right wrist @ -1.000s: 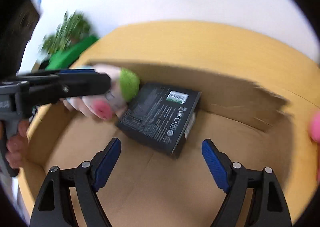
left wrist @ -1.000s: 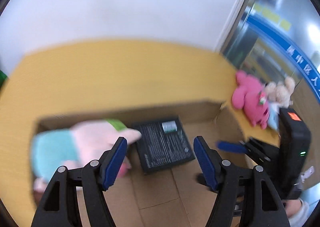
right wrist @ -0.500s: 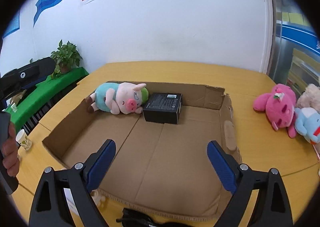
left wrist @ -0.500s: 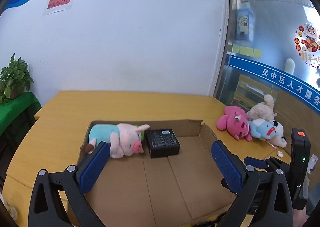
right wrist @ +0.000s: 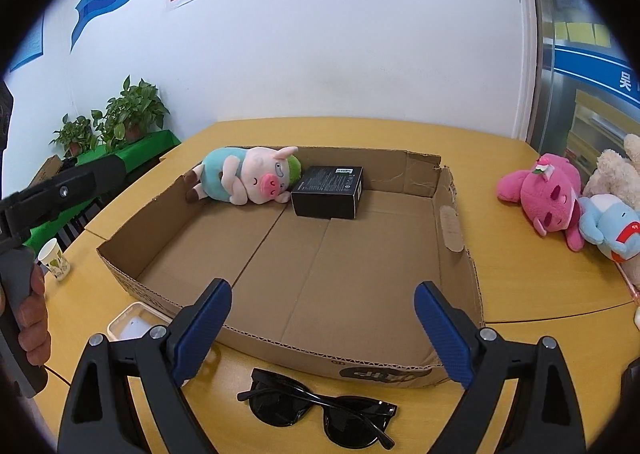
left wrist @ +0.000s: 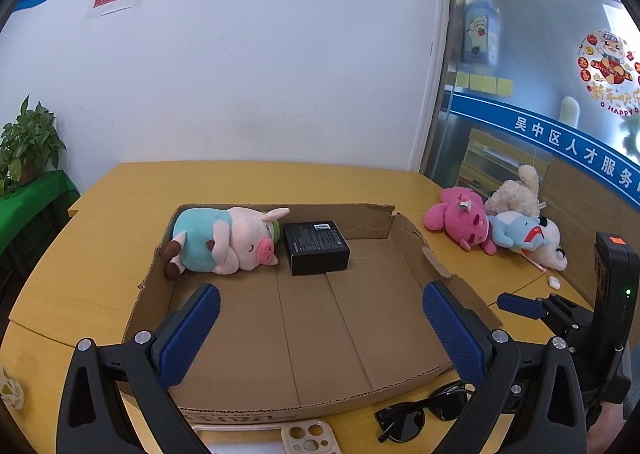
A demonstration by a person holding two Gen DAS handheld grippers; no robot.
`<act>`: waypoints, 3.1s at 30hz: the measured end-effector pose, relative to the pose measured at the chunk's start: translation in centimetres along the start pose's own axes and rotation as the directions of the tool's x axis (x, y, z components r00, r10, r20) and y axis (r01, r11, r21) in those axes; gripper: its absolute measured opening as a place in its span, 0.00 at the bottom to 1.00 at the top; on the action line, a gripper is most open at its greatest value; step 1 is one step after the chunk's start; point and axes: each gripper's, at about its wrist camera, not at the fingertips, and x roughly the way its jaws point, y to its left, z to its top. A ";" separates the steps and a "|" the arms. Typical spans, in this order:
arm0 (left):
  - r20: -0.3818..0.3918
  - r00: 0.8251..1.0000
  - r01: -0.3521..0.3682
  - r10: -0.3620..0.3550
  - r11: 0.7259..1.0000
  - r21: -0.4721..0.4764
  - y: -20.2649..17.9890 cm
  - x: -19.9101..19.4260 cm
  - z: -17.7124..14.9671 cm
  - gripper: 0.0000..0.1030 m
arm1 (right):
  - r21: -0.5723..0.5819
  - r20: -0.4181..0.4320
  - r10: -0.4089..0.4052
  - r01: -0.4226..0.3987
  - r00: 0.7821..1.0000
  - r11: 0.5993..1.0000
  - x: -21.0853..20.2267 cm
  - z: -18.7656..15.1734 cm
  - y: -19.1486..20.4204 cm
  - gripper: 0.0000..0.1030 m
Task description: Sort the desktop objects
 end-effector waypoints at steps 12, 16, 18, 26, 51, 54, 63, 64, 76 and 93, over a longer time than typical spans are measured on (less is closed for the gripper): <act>-0.092 0.994 0.048 -0.055 0.996 -0.077 3.3 0.2 -2.4 0.84 | 0.000 -0.102 0.135 -0.136 0.986 0.991 2.2 -1.6 1.7 0.73; -0.115 0.992 0.037 -0.045 0.997 -0.074 5.3 -1.0 -3.6 0.89 | 0.010 -0.166 0.230 -0.232 0.959 0.973 3.4 -2.7 2.6 0.78; -0.151 0.988 0.021 -0.035 0.995 -0.096 6.6 -1.2 -4.5 0.89 | -0.023 -0.154 0.238 -0.244 0.959 0.969 3.5 -3.1 3.8 0.85; -0.248 0.963 0.065 -0.110 0.981 -0.184 10.3 -1.6 -8.6 0.89 | -0.037 -0.214 0.453 -0.470 0.866 0.882 2.8 -4.1 7.4 0.89; -0.326 0.926 0.128 -0.192 0.970 -0.207 8.4 0.5 -10.3 0.86 | 0.150 -0.248 0.573 -0.553 0.781 0.820 6.9 -6.5 7.9 0.89; -0.281 0.928 0.187 -0.246 0.958 -0.219 7.3 -1.2 -10.0 0.86 | 0.119 -0.197 0.589 -0.577 0.784 0.808 3.9 -6.9 7.0 0.89; -0.332 0.874 0.275 -0.354 0.925 -0.264 4.8 -3.6 -13.8 0.86 | 0.073 -0.194 0.599 -0.598 0.777 0.798 -0.8 -11.1 5.9 0.89; -0.334 0.868 0.283 -0.367 0.919 -0.274 4.8 -3.8 -14.2 0.86 | 0.080 -0.193 0.609 -0.607 0.769 0.791 -1.2 -11.6 5.7 0.89; -0.463 0.838 0.186 -0.290 0.948 -0.258 5.6 -3.1 -18.0 0.85 | -0.009 -0.271 0.447 -0.466 0.853 0.885 -1.3 -13.9 5.3 0.71; -0.490 0.843 0.152 -0.224 0.972 -0.182 3.7 -2.2 -19.1 0.08 | -0.104 -0.301 0.250 -0.292 0.920 0.951 -0.2 -14.9 4.2 0.18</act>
